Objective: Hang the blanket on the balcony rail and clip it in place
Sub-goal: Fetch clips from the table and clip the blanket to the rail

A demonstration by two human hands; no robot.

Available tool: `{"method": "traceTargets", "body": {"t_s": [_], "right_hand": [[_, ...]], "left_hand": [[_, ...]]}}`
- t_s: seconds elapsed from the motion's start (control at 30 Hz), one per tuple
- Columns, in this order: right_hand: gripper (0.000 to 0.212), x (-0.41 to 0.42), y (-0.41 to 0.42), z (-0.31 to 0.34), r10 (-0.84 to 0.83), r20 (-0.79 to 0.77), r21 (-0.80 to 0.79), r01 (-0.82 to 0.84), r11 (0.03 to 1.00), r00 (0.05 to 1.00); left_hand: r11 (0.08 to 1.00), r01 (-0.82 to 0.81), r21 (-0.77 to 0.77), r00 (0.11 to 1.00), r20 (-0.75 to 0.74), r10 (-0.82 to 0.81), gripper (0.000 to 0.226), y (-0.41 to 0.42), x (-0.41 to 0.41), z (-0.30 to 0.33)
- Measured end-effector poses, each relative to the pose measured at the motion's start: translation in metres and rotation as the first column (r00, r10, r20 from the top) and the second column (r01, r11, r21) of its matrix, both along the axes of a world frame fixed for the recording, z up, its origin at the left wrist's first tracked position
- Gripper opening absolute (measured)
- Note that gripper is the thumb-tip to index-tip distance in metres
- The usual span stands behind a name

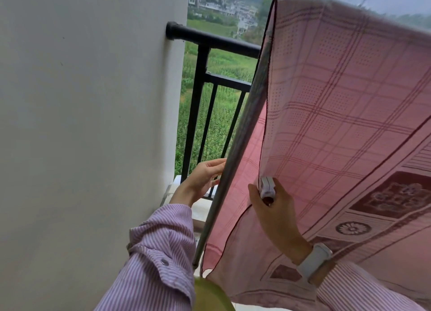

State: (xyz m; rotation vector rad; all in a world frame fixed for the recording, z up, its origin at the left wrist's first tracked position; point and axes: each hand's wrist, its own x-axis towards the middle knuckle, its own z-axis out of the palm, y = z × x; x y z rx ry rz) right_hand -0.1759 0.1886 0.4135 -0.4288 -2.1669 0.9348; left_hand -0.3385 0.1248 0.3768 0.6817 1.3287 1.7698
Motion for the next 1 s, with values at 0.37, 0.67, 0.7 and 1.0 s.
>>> {"method": "traceTargets", "body": {"t_s": [0.37, 0.67, 0.7, 1.0], "right_hand": [[0.041, -0.002, -0.002, 0.001, 0.07, 0.0, 0.024, -0.07, 0.997, 0.998], [0.04, -0.018, -0.005, -0.009, -0.009, -0.04, 0.088, 0.013, 0.996, 0.999], [0.04, -0.021, -0.005, -0.011, -0.03, -0.042, 0.092, 0.034, 0.995, 0.999], [0.016, -0.041, -0.005, -0.02, -0.157, -0.065, 0.086, 0.162, 0.983, 0.985]], "left_hand": [[0.922, -0.338, 0.19, 0.928, -0.097, 0.36, 0.035, -0.006, 0.005, 0.023], [0.942, -0.243, 0.23, 0.913, -0.274, 0.302, 0.026, 0.0, -0.003, 0.028], [0.95, -0.213, 0.228, 0.92, -0.279, 0.273, 0.026, 0.001, -0.006, 0.027], [0.957, -0.078, 0.279, 0.954, -0.258, 0.153, 0.027, 0.006, -0.018, 0.018]]}}
